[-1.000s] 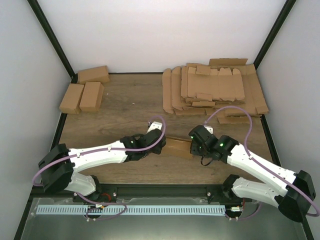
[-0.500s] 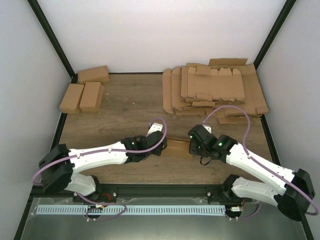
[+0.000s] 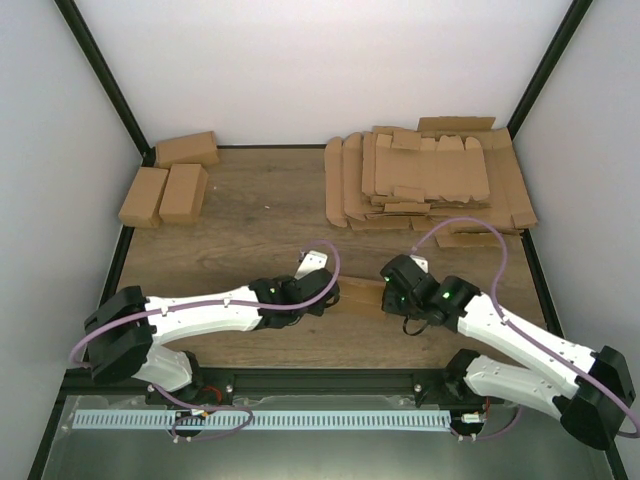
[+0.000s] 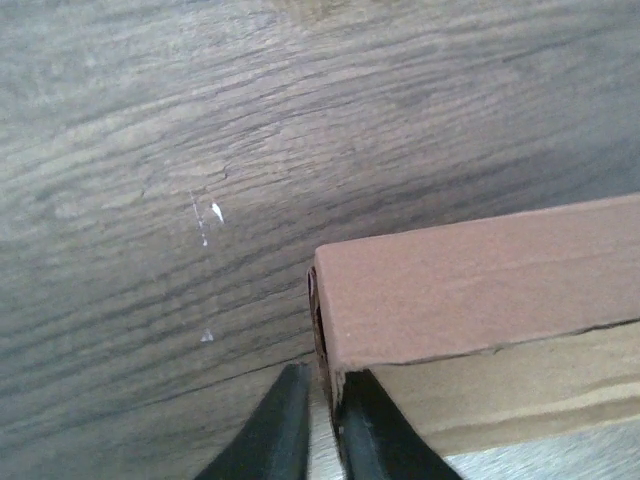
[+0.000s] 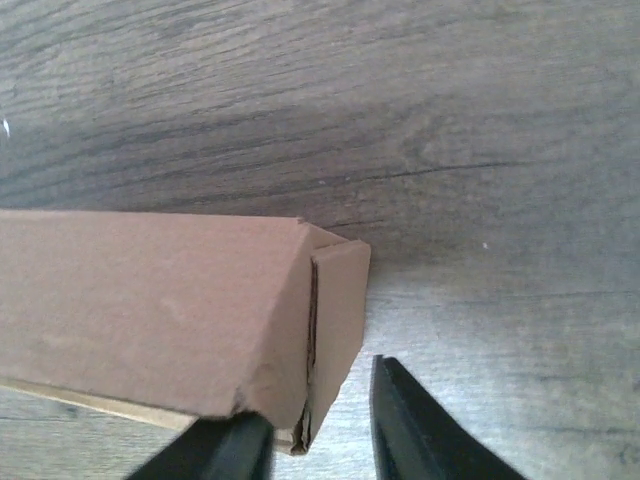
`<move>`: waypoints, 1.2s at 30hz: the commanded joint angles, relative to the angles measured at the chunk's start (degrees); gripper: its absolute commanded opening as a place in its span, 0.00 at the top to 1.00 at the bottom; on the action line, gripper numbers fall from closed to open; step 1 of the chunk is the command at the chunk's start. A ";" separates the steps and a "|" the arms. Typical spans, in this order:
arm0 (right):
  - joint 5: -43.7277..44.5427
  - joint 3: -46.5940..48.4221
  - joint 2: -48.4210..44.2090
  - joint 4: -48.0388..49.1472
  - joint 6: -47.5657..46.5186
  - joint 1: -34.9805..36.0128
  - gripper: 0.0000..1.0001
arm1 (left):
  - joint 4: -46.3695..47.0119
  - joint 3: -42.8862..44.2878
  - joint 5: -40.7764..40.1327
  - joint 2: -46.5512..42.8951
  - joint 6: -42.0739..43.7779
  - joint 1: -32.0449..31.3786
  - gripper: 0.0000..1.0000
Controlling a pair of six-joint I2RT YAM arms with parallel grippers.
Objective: Fold the paper box
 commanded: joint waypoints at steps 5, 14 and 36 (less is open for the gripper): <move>0.36 7.09 -3.34 -5.03 -2.86 0.37 0.61 | -6.66 3.60 -0.02 -2.02 -1.25 -0.53 0.68; -3.54 10.12 -5.56 -4.36 -7.00 0.37 0.45 | -10.31 5.86 3.09 -7.16 -2.24 -0.41 0.47; -1.50 7.27 1.21 3.54 -10.22 -4.20 0.99 | 5.48 4.55 31.70 -5.43 2.94 13.75 0.96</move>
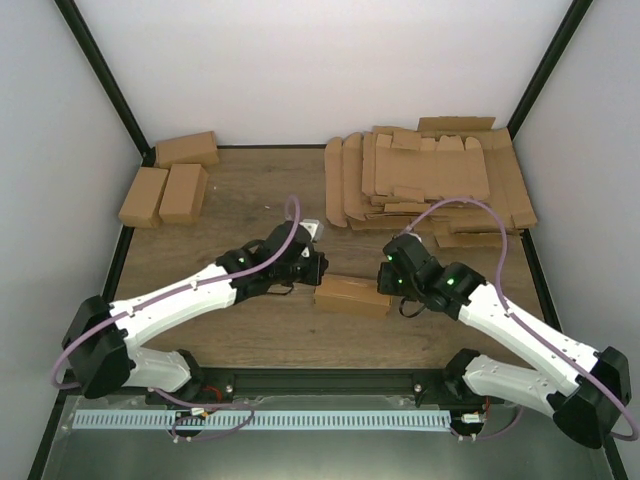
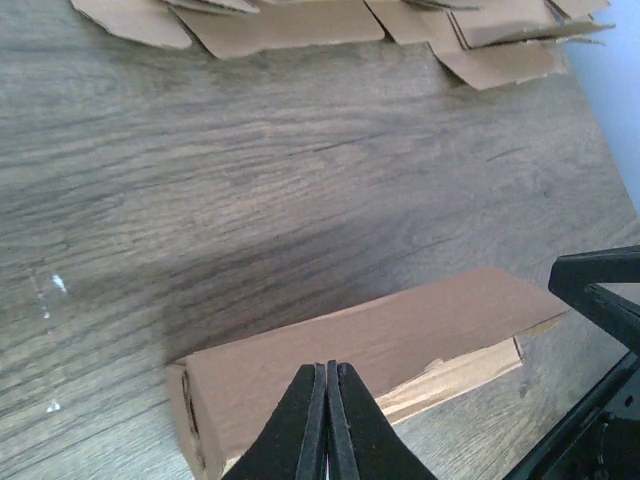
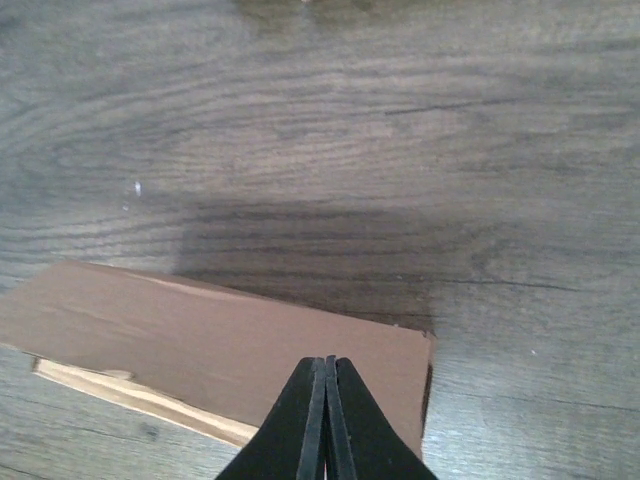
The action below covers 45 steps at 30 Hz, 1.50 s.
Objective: Fold the paper box
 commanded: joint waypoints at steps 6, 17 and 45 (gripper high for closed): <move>-0.98 -4.17 -0.21 1.72 -0.39 -0.36 0.99 | 5.62 -3.89 4.80 2.72 0.38 0.22 0.96; -6.51 -9.91 -1.87 4.36 3.98 -0.29 0.99 | 12.12 -12.84 8.94 2.38 -3.38 -0.04 0.96; -27.90 -3.45 17.98 19.88 -13.49 -3.49 0.83 | 7.89 -21.08 15.46 -9.95 -16.26 -18.04 0.96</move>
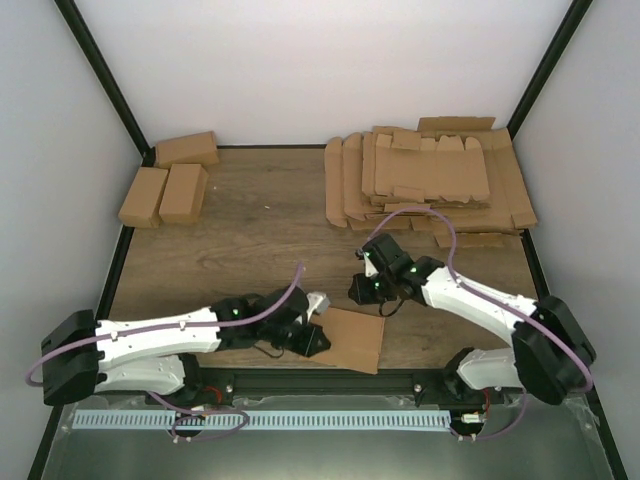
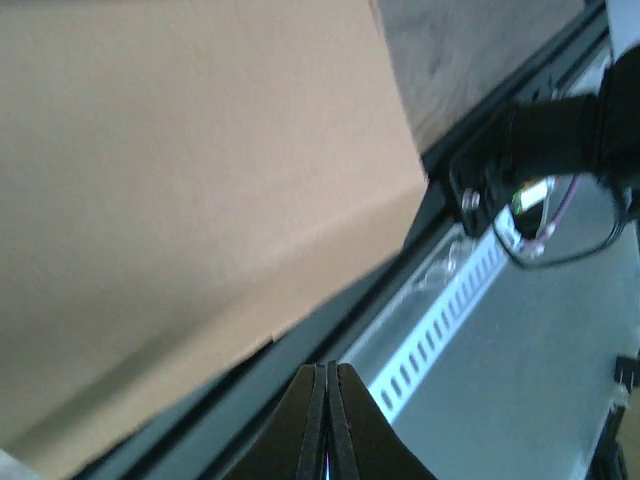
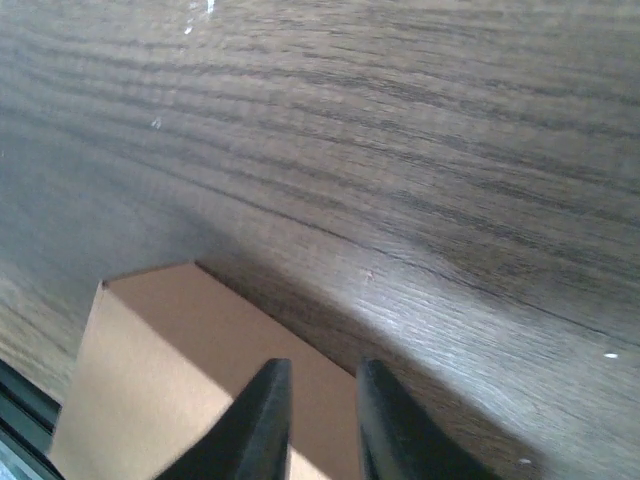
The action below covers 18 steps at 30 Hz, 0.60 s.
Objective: Fold the paper box
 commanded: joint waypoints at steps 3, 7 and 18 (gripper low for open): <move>-8.75 2.50 5.15 6.85 -3.97 -2.14 0.96 | 7.73 -5.81 -0.28 -0.01 -7.22 -5.63 0.96; -11.05 2.89 8.15 7.46 -5.67 -2.14 0.98 | 11.17 -7.90 -1.14 2.73 -7.20 -7.14 0.96; -18.79 0.51 15.07 9.98 -8.64 -2.01 0.98 | 13.22 -7.88 -8.39 10.18 -2.88 -7.07 0.96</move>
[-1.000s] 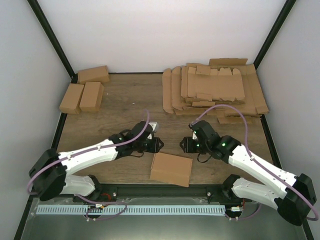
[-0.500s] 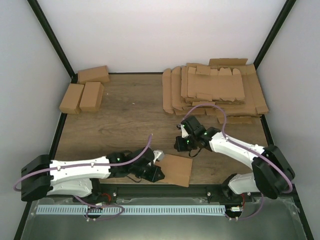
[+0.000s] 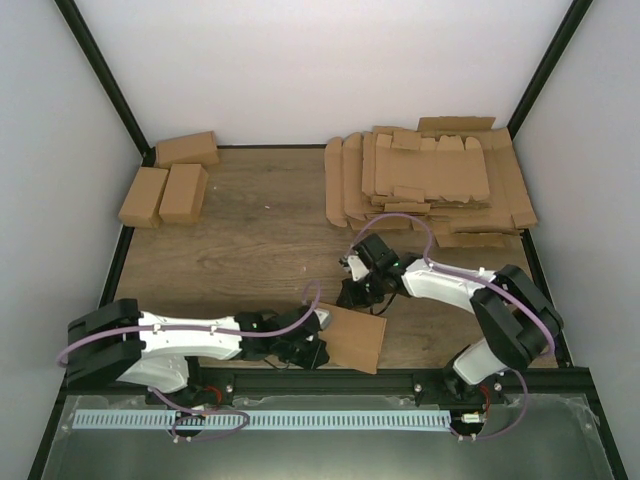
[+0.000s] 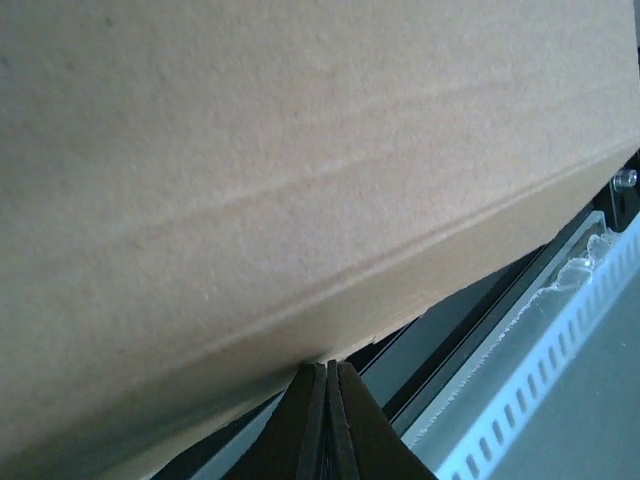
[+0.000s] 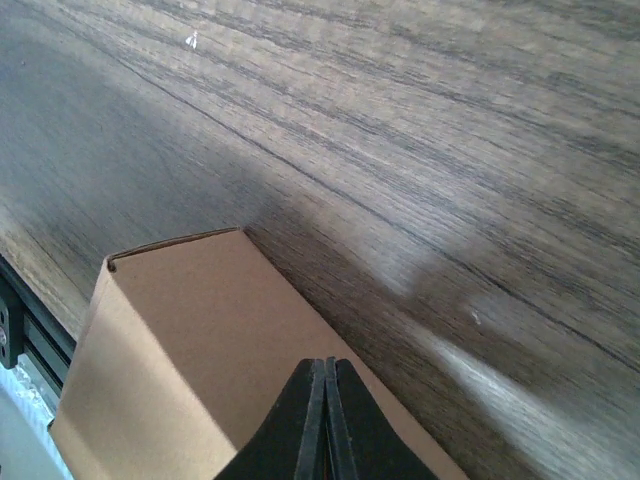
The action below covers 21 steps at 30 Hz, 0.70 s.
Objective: Fold the paper box
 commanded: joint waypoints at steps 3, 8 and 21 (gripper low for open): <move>-6.13 -1.16 2.12 1.97 -2.87 -0.05 0.98 | 7.05 -2.84 -6.92 0.30 3.70 -0.20 0.96; -7.72 -1.95 3.29 1.85 -3.79 1.22 0.98 | 13.31 -6.29 -7.52 0.38 5.17 -0.20 0.96; 4.76 1.08 2.83 -1.52 -3.17 3.65 0.98 | 17.83 -7.13 -11.00 -1.49 9.22 -0.28 0.96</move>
